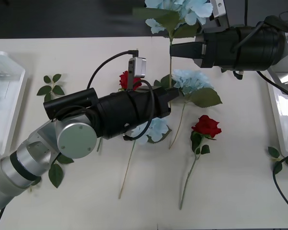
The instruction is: Place the red flowers into the right box and the blue flowers into the left box. If a person shows an open palm, hand one flower to the person first, then continue sorting.
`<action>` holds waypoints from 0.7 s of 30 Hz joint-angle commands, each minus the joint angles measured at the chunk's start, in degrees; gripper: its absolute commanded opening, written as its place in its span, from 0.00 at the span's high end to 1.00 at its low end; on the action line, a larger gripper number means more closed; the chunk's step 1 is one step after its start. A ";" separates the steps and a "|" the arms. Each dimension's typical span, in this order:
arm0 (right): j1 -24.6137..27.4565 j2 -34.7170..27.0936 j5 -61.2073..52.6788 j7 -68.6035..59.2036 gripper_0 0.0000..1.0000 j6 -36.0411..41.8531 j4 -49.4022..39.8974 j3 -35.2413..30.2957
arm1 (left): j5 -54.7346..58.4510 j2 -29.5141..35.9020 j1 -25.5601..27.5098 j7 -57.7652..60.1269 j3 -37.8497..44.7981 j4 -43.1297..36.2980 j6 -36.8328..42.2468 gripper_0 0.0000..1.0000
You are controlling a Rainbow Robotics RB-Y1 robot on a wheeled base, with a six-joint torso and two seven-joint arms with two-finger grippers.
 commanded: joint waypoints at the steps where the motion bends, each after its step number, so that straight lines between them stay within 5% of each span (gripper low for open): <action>1: -0.08 1.55 -1.05 -1.60 0.00 -1.26 -2.50 0.23 | -0.64 2.32 -2.12 -3.34 -0.62 -0.77 -2.35 1.00; 9: 0.01 1.20 -0.78 -1.87 0.00 -1.53 -2.50 0.31 | 0.15 10.58 3.07 -3.42 6.59 -5.60 -0.95 1.00; 21: 0.80 -1.96 21.28 -20.32 0.00 4.98 -3.56 0.31 | 9.90 16.56 15.64 -3.95 38.31 -11.67 27.88 1.00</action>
